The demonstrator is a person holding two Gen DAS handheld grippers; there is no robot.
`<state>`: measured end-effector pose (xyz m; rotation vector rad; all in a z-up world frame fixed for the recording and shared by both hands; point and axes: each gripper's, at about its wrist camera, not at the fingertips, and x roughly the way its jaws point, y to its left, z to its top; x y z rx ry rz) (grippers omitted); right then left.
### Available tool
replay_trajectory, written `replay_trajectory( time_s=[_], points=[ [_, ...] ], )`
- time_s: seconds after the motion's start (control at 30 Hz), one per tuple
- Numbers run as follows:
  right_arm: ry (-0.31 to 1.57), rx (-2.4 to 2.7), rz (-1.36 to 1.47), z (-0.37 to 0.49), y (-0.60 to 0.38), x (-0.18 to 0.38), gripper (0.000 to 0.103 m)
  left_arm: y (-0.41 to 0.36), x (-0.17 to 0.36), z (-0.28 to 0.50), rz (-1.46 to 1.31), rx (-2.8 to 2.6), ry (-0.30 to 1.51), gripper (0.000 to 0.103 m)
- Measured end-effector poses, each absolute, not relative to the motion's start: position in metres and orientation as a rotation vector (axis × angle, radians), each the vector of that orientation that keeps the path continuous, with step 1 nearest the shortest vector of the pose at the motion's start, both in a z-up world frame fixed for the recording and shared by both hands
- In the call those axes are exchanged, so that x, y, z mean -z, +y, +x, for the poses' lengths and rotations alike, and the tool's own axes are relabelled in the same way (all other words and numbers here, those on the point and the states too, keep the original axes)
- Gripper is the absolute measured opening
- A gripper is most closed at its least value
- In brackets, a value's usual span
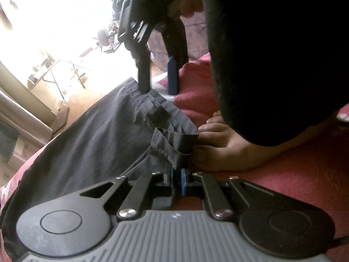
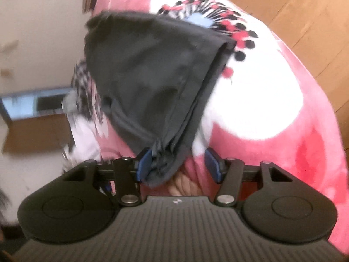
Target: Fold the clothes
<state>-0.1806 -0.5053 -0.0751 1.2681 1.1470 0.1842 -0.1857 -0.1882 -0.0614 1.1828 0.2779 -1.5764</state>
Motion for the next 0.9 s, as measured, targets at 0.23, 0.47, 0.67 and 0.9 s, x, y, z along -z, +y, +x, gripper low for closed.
replay_trajectory(
  time_s=[0.23,0.47,0.67,0.9],
  points=[
    [1.041,-0.118,1.335,-0.172,-0.500,0.079,0.043,-0.182,0.063,-0.201,1.204,1.570,0.233,0.007],
    [0.975,-0.112,1.292,-0.164,-0.497,0.064,0.006,-0.183,0.042,-0.184,1.042,1.559,0.335,0.007],
    [0.903,-0.182,1.265,-0.125,-0.495,0.038,0.006,-0.179,0.016,-0.134,0.696,1.453,0.539,0.007],
    [0.832,-0.251,1.269,-0.062,-0.490,0.022,0.006,-0.151,-0.011,-0.057,0.389,1.229,0.641,0.006]
  ],
)
